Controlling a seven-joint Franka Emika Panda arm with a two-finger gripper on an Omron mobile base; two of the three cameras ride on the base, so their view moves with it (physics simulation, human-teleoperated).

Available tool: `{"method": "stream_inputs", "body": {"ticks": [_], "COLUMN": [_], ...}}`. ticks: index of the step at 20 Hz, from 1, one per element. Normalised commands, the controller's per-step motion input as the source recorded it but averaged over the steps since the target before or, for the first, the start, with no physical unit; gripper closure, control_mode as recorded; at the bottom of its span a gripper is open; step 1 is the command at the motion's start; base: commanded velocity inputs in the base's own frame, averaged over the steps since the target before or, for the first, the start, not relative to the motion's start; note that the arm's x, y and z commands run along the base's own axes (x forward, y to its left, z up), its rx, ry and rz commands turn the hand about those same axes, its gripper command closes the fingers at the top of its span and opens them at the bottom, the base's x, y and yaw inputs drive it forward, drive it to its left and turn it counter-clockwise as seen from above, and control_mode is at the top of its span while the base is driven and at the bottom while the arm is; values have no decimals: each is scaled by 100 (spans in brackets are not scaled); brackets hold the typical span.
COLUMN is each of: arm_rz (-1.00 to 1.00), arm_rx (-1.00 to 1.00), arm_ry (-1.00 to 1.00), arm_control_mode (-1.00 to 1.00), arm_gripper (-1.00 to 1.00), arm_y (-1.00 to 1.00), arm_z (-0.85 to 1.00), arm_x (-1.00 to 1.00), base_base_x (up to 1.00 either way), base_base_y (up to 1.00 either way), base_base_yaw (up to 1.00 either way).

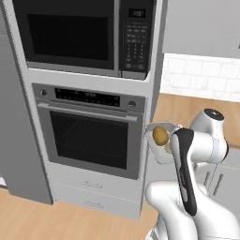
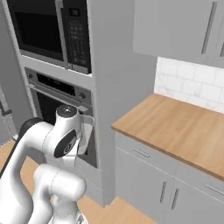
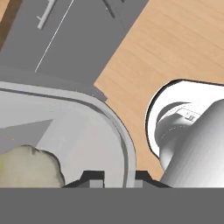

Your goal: Take the meat container that has the steak and place it on the second highest rack of the freezer. Then take the vegetable container that has the garlic and potato and place it on the highest rack of the freezer.

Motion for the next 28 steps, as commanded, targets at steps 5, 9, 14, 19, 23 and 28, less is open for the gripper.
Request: {"method": "stream_inputs", "body": {"ticks": [5,9,14,19,23,28], "arm_rz": [0,0,0,0,0,0], "arm_rx": [0,0,0,0,0,0], "arm_ry": [0,0,0,0,0,0], "arm_control_mode": [100,100,100,100,100,100], "arm_gripper": [100,100,100,100,100,100], "arm_y": [0,0,0,0,0,0], "arm_z": [0,0,0,0,0,0], "arm_x": [0,0,0,0,0,0], "base_base_x": [-7,13,29,45,37,37], "base_base_y": [96,89,52,72,77,60], "base_base_yaw": [17,22,24,20,20,12]}}
